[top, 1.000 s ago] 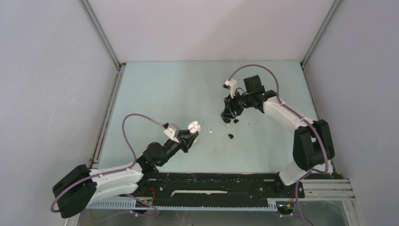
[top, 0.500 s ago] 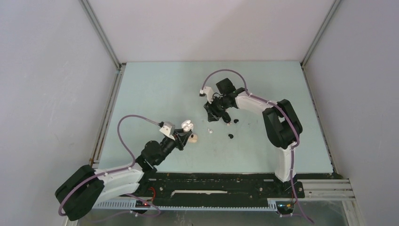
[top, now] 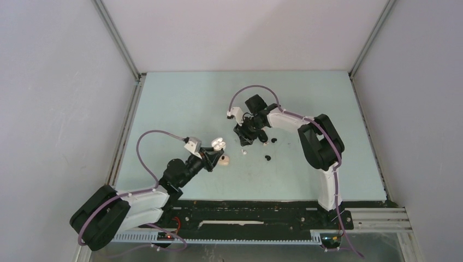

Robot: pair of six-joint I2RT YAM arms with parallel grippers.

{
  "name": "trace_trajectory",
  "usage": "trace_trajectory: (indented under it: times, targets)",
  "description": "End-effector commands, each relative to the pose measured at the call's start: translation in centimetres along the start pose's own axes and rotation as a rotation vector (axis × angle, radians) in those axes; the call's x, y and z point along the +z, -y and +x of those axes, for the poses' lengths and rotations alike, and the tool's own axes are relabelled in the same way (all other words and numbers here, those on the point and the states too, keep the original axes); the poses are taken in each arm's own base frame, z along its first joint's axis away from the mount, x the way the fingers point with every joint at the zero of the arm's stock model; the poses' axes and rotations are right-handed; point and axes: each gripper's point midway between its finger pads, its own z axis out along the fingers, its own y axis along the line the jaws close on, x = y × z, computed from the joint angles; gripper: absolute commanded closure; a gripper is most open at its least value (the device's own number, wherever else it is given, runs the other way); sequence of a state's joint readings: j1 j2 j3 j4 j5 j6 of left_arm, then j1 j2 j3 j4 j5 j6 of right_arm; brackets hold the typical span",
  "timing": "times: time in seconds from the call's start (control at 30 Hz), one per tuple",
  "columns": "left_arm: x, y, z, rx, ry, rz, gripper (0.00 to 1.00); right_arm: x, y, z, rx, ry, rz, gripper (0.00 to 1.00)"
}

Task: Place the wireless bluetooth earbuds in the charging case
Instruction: Pick up the right earbud from the center of the board.

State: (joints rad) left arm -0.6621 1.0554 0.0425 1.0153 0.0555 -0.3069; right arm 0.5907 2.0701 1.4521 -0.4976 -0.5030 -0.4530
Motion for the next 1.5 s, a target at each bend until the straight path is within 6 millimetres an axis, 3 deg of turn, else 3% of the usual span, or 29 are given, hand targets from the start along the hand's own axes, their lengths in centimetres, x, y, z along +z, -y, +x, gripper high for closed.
trace_trajectory:
  times: [0.0,0.23,0.37,0.6,0.83,0.9,1.07,1.47]
  targets:
    - [0.1,1.3,-2.2,-0.006,0.085,0.061,1.00,-0.4,0.4,-0.2,-0.004,-0.003,0.018,0.53]
    - [-0.3,1.9,-2.5,-0.011,0.104,0.093,1.00,-1.5,1.0,-0.2,-0.031,-0.096,0.139,0.50]
    - [-0.5,1.8,-2.7,-0.008,0.112,0.086,1.00,-0.8,0.9,0.5,-0.113,-0.159,0.175,0.49]
    - [-0.6,1.0,-2.7,0.005,0.110,0.045,1.00,0.3,-0.7,1.8,-0.149,-0.210,0.119,0.48]
    - [-1.0,0.4,-3.6,0.013,0.148,0.009,1.00,-0.7,-2.9,2.3,-0.151,-0.196,0.033,0.47]
    - [-1.7,-0.2,-2.7,0.017,0.137,-0.015,1.00,-0.8,-3.3,2.4,-0.146,-0.202,0.013,0.47]
    - [-2.5,-1.8,-3.1,0.027,0.176,-0.102,1.00,-1.0,-4.5,2.7,-0.143,-0.202,-0.045,0.46]
    - [-2.7,-2.0,-3.4,0.032,0.187,-0.116,1.00,-0.7,-5.6,3.3,-0.144,-0.217,-0.106,0.46]
